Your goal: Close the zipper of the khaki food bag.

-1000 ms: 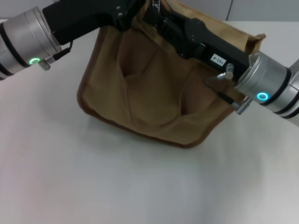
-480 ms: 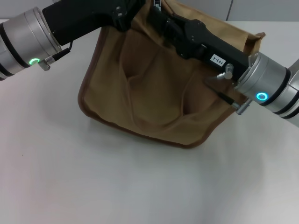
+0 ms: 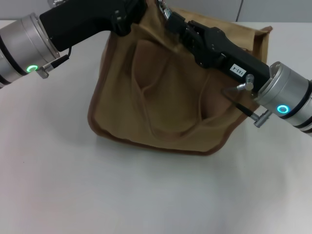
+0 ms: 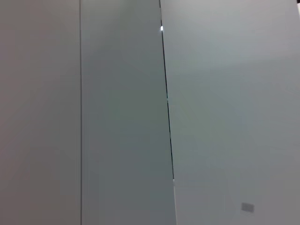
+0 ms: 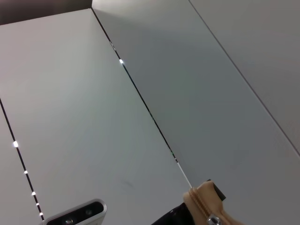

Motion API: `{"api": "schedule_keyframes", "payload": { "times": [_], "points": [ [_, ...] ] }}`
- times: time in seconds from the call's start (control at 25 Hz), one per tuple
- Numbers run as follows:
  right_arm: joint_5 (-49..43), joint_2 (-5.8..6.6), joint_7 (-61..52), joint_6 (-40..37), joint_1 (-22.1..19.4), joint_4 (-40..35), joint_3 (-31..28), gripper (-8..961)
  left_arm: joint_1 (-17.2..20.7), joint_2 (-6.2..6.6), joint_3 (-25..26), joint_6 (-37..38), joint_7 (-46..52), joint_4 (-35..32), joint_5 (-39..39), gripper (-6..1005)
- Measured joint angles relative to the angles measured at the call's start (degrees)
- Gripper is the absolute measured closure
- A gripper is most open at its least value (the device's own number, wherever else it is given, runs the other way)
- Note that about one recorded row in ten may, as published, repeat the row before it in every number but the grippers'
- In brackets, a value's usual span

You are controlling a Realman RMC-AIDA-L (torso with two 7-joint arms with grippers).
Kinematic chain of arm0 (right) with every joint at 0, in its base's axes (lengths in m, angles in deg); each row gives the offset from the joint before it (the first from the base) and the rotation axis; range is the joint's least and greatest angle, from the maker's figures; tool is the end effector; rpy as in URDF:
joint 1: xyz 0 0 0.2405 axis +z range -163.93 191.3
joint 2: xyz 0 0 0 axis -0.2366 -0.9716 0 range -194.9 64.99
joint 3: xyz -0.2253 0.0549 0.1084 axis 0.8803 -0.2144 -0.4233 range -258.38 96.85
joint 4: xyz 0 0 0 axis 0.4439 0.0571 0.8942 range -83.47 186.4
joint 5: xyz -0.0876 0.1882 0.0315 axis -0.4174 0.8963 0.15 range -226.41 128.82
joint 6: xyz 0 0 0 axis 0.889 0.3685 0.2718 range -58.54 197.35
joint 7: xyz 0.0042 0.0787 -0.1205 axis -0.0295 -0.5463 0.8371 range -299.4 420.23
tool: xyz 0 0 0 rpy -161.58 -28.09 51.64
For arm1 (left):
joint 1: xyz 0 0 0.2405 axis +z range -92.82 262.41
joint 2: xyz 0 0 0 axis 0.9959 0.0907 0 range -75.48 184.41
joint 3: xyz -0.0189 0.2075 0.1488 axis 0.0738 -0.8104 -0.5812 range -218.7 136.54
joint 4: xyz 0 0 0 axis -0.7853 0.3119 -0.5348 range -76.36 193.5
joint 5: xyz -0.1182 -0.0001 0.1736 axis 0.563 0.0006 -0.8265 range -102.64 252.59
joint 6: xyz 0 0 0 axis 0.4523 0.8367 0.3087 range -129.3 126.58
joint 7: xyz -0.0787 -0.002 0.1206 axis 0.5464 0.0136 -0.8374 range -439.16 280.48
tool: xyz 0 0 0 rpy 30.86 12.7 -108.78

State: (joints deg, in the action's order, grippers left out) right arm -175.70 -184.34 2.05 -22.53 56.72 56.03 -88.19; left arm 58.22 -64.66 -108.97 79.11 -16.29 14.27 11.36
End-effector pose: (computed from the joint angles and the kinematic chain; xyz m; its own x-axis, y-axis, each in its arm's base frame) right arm 0.1708 0.3338 -0.0576 0.2867 -0.2775 -0.9169 -0.4955 -0.8621 0.1060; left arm -0.1713 0.3553 0.0214 0.5868 -0.1387 0.7977 0.2815 -0.8888 -0.3616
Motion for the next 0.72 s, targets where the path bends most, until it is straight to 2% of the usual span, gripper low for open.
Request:
{"api": "schedule_keyframes", "payload": {
  "times": [0.72],
  "points": [
    [-1.5,0.06,-2.6,-0.3,0.0,-0.7,0.6,943,1.4,0.21,0.1,0.1,-0.7,1.6,1.3,972]
  ]
}}
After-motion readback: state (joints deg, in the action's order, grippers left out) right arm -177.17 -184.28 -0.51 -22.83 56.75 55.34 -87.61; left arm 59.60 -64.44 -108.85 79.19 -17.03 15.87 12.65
